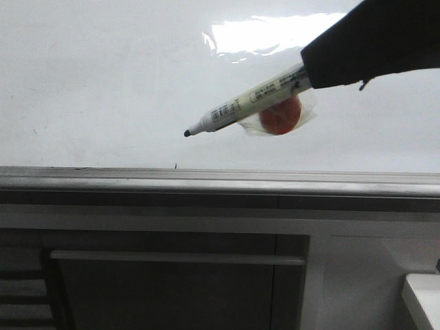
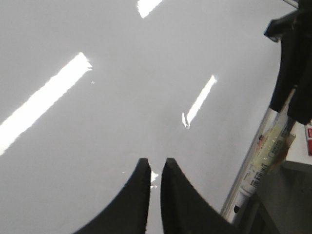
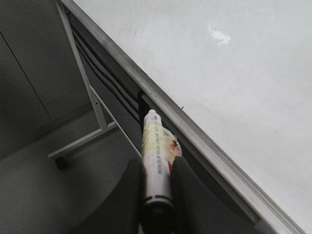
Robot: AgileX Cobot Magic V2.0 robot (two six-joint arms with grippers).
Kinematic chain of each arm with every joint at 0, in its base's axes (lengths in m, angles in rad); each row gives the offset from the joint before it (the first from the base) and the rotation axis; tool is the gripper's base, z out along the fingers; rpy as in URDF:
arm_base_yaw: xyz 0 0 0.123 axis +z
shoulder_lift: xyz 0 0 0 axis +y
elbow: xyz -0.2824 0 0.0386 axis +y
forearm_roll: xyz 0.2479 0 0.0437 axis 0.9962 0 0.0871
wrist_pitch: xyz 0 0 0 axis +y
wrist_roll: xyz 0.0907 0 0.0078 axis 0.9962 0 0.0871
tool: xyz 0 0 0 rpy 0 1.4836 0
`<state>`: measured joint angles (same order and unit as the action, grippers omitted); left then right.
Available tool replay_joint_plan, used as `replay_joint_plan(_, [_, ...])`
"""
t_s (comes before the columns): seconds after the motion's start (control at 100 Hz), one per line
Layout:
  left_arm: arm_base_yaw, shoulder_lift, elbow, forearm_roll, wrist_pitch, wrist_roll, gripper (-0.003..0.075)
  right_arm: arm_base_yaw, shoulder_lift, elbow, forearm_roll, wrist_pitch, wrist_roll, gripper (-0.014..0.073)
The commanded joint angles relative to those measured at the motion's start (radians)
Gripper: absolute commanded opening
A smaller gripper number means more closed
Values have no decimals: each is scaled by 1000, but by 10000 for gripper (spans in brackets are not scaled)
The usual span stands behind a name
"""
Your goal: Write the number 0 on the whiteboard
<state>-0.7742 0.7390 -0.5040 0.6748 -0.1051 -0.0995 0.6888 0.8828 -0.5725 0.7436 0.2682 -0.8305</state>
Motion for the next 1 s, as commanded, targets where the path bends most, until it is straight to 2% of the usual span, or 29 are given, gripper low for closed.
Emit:
replay_joint_plan(0.0, [-6, -49, -25, -46, 10, -16, -20, -4, 3, -32, 27, -82, -8, -71])
replay_joint_plan(0.11, [-4, -67, -25, -67, 65, -16, -20, -4, 20, -35, 44, -147, -8, -70])
replay_joint_plan(0.2, [12, -69, -25, -83, 62, -16, -20, -4, 59, -65, 44, -112, -8, -70])
replay_joint_plan(0.3, [43, -69, -25, -104, 30, -16, -20, -4, 133, -106, 44, -86, -8, -68])
replay_joint_plan(0.58, [163, -69, -25, -194, -75, -16, -20, -8, 222, -171, 40, -178, -8, -67])
replay_joint_plan(0.99, [190, -69, -25, -224, -103, -16, -20, -124, 266, -246, 38, -110, -8, -67])
